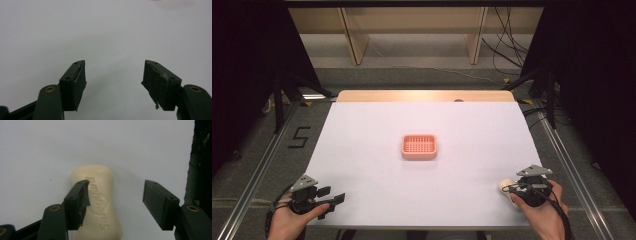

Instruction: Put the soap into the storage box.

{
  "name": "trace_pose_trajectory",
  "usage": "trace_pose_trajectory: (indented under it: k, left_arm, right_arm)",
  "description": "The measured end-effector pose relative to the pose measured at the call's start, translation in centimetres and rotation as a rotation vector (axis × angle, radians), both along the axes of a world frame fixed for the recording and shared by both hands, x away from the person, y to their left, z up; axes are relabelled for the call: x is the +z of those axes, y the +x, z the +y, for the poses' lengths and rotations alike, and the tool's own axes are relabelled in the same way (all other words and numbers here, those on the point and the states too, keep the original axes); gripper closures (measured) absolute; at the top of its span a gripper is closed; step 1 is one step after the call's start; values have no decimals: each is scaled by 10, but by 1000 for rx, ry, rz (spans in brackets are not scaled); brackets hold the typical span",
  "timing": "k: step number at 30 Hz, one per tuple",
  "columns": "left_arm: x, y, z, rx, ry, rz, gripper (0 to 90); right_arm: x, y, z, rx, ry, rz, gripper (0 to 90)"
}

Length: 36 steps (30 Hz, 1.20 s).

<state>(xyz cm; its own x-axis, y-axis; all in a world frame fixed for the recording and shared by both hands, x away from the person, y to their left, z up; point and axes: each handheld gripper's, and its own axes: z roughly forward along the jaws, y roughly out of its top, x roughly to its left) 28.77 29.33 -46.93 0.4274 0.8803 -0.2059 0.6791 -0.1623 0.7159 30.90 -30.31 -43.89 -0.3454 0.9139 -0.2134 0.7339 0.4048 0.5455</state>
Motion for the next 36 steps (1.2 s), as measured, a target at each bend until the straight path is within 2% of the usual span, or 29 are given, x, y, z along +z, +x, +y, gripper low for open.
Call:
trace_pose_trajectory:
  k: [3, 4, 7, 10, 13, 14, 16, 18, 19, 20, 21, 22, 23, 24, 27, 28, 31, 32, 34, 36]
  left_arm:
    - [0, 0, -1, -5, 1, -9, 344]
    - [0, 0, -1, -12, 1, 1, 344]
    - [0, -1, -2, -11, 13, -3, 343]
    - [-1, -2, -2, -27, 10, 2, 341]
    - [0, -3, -2, -28, 9, 7, 340]
    - [-1, -3, -2, -31, 11, -6, 340]
    - [0, -3, -2, -31, 4, -12, 340]
    - [0, -3, -2, -34, 6, -14, 340]
    - [0, -3, -2, -36, 13, -13, 340]
    - [0, -3, -3, -30, 5, -10, 341]
    - [0, -3, -3, -30, 5, -10, 342]
    - [0, -3, -2, -34, 13, -5, 342]
    - [0, -3, -2, -34, 13, -5, 342]
    - [-1, -2, -2, -38, 13, -5, 342]
    - [-1, -2, -2, -42, 13, 0, 342]
    - [-1, -3, -2, -39, 14, 1, 342]
    - [-1, -3, -2, -38, 5, 2, 342]
    - [-1, -2, -2, -41, 7, 2, 342]
    - [-1, -2, -1, -47, 16, 7, 342]
    - [-1, -2, -2, -50, 13, 7, 343]
  right_arm:
    - [1, 0, 1, -5, 0, 9, 387]
    - [4, 1, 1, 4, -10, 29, 395]
    - [7, 3, 2, 7, -18, 47, 408]
    - [17, 8, 4, 7, -6, 118, 435]
    - [22, 12, 1, 25, -17, 139, 442]
    - [25, 15, 1, 27, -15, 161, 442]
    - [30, 19, 1, -3, -10, 256, 442]
    - [32, 24, -2, 9, -17, 308, 437]
    - [32, 27, -4, 32, -27, 326, 426]
    - [32, 32, -4, 22, -29, 384, 413]
    - [33, 33, -4, 21, -25, 416, 412]
    - [32, 36, -6, 50, -32, 429, 405]
    - [32, 36, -6, 50, -32, 429, 405]
    - [30, 41, -5, 59, -16, 463, 393]
    - [27, 45, -3, 70, -20, 490, 391]
    - [24, 49, -2, 88, -21, 520, 385]
    - [21, 53, 0, 89, -32, 535, 377]
    - [18, 56, 1, 103, -23, 549, 376]
    - [17, 57, 3, 97, -31, 560, 376]
    - [13, 59, 2, 120, -25, 563, 375]
